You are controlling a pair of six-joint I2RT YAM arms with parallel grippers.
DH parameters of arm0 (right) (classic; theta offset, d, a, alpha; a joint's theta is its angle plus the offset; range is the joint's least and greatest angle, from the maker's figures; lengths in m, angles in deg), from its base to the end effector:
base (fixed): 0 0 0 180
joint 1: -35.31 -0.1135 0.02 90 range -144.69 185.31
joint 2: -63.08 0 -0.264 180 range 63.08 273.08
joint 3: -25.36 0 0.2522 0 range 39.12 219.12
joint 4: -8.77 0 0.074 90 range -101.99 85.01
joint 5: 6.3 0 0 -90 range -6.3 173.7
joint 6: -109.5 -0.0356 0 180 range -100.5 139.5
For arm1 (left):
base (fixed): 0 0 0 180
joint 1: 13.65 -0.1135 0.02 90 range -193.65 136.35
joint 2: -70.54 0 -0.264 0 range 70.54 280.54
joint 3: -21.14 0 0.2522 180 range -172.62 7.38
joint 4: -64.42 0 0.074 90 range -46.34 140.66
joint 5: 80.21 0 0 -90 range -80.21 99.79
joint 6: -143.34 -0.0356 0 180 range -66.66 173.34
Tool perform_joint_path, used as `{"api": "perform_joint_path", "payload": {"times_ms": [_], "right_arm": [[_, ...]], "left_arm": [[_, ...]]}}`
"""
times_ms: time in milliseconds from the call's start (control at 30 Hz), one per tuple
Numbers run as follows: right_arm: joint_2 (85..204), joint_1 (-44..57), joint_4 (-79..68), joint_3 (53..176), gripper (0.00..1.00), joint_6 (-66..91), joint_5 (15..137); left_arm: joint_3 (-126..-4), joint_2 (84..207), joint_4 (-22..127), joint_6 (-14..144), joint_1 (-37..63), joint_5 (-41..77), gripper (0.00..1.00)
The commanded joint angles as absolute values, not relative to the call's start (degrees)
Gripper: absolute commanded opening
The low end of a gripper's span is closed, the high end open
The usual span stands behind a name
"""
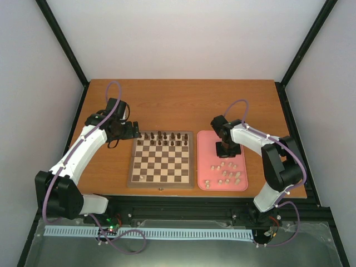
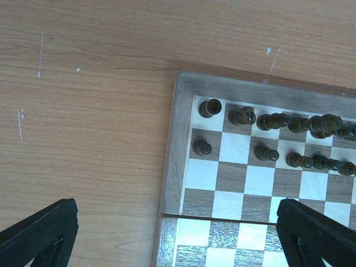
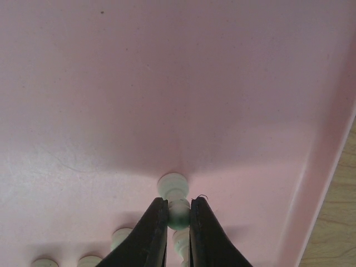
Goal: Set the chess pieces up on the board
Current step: Pick up the chess piece from the storage box, then place the chess piece on the chessboard.
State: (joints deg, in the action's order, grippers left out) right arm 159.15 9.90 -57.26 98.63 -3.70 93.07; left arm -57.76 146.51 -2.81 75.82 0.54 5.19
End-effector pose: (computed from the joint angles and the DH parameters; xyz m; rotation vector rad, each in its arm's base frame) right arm 0.2578 0.1160 0.1692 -0.0562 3.0477 -0.2149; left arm 0.2483 -0.0598 0.2839 -0.2190 2.6809 -0.0905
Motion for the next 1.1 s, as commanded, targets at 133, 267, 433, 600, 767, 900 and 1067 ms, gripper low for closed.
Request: {"api": "perform_joint_path", "payload": {"times_ms": [133, 267, 433, 600, 767, 900, 1067], "right_arm": [[157.2, 9.9, -60.9, 103.1, 0.03, -2.7, 93.6], [157.1, 7.3, -64.9, 110.0, 0.03, -2.3, 94.5], [158.8, 1.9, -68.5, 117.2, 0.03, -3.4, 92.4], [165.4, -7.4, -70.3, 126.4, 0.03, -4.9, 90.4], [173.1, -15.4, -71.4, 137.9, 0.03, -5.4, 87.9], [178.2, -19.1, -73.1, 146.1, 0.03, -4.8, 86.7], [183.6, -22.8, -75.6, 154.1, 0.03, -3.8, 85.6]], "left_arm": [[-59.5, 147.0, -1.5, 75.3, 0.5, 5.6, 1.0], [-59.7, 146.8, -1.6, 75.4, 0.6, 5.5, 1.0], [-61.2, 146.2, -2.7, 75.4, 0.6, 4.9, 1.0], [-64.7, 144.4, -5.0, 76.0, 0.6, 1.6, 1.0], [-70.2, 140.2, -7.2, 77.5, 0.5, -4.9, 1.0], [-74.2, 136.1, -9.0, 79.2, 0.0, -9.9, 1.0], [-78.7, 130.3, -9.6, 81.7, -0.6, -13.7, 1.0]]}}
